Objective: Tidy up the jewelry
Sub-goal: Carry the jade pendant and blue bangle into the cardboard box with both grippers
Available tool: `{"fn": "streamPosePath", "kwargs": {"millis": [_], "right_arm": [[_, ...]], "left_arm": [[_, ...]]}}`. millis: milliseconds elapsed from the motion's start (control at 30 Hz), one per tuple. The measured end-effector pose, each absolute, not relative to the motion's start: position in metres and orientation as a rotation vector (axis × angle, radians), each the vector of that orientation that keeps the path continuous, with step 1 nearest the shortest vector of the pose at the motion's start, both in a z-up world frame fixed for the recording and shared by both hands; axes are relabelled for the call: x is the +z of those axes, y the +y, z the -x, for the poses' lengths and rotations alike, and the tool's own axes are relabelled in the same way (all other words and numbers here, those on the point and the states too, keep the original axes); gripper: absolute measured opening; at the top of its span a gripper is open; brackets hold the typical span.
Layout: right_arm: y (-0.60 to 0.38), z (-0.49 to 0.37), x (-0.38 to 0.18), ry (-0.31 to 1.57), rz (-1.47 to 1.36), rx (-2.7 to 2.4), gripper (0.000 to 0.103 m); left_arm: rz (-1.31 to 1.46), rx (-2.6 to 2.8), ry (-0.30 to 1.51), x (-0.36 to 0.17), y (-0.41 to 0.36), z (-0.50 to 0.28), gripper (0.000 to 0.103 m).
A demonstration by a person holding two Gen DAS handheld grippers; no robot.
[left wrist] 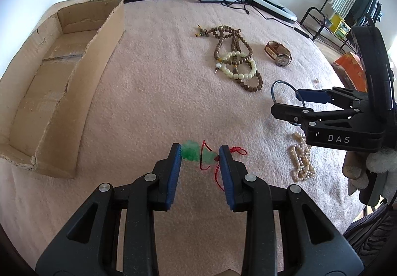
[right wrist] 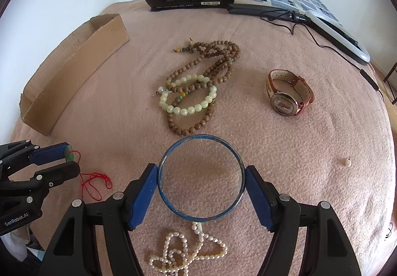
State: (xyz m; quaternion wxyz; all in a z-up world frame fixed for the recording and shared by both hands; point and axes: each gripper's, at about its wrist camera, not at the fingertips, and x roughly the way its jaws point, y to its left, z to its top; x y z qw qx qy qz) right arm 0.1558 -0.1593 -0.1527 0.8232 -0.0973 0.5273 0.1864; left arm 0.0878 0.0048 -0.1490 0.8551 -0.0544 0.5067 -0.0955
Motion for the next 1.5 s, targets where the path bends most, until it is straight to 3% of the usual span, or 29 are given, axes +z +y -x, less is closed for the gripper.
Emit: {"fn": "streamPosePath", "kwargs": {"millis": [933,1500], "right_arm": [[-0.106,-0.144,-0.063,0.905,0.199,0.497,0.073],[-0.022,-0.17,-0.05,0.871,0.24,0.599,0.073]], "left_arm": [[0.252,-0.112,0.805,-0.034,0.081,-0.104,0.031],[0.305,0.058,0.773,-0.026,0.176,-0.101,0.031]]}}
